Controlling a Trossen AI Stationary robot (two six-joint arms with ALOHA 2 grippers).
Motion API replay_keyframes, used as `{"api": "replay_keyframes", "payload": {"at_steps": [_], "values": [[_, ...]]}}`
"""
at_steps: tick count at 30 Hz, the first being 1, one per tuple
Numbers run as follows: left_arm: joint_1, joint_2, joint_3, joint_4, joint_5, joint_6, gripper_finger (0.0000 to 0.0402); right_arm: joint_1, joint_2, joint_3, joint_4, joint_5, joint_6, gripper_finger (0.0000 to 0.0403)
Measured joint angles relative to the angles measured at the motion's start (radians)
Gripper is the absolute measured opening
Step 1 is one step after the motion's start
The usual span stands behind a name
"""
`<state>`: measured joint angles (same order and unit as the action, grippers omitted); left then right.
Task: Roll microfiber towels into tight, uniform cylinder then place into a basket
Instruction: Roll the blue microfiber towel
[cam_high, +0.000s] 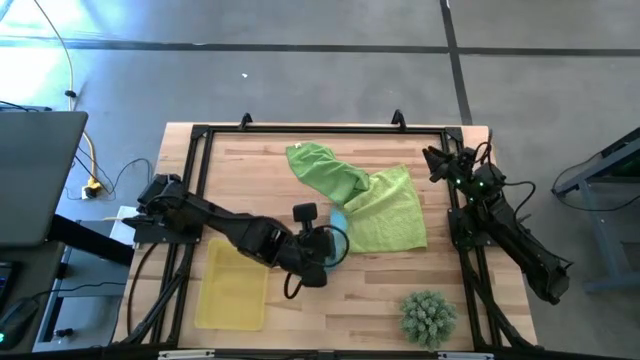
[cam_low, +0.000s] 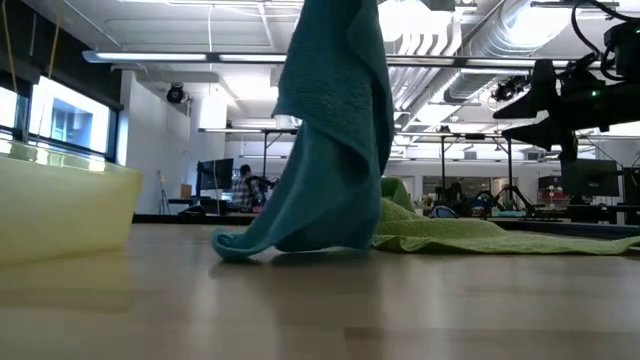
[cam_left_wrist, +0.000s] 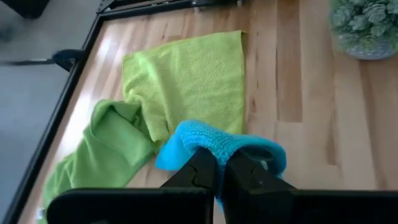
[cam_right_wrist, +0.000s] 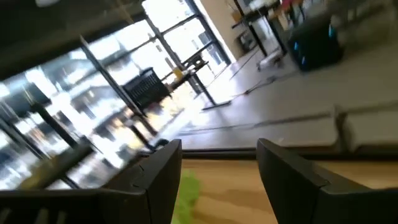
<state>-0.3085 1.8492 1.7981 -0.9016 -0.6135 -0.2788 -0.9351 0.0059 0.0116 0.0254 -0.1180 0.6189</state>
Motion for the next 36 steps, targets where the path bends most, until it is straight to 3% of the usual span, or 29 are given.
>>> {"api": "replay_keyframes", "payload": {"at_steps": [6,8,12,16,24,29,36], "values": [[-0.029,0.000,0.000,-0.001,0.000,-0.059,0.0000,0.007,0.000,0.000,0.010,0.013,0.182,0.0199],[-0.038,0.000,0.000,-0.001,0.007,-0.059,0.0000,0.006,0.000,0.000,0.027,-0.035,0.191,0.0199],[-0.043,0.000,0.000,-0.001,0.012,-0.061,0.0000,0.008,0.000,0.000,0.136,-0.213,0.114,0.0199],[-0.038,0.000,0.000,0.000,0.011,-0.063,0.0000,0.007,0.000,0.000,0.184,-0.281,0.028,0.0199],[-0.015,0.000,0.000,0.000,0.012,-0.084,0.0000,0.007,0.001,0.009,0.180,-0.288,-0.067,0.0199],[0.003,0.000,0.000,0.000,0.028,-0.096,0.0000,0.007,0.002,0.101,0.170,-0.288,-0.142,0.0199],[0.015,0.000,0.000,-0.001,0.035,-0.087,0.0000,0.007,0.098,0.278,-0.047,-0.291,-0.250,0.0199]]}}
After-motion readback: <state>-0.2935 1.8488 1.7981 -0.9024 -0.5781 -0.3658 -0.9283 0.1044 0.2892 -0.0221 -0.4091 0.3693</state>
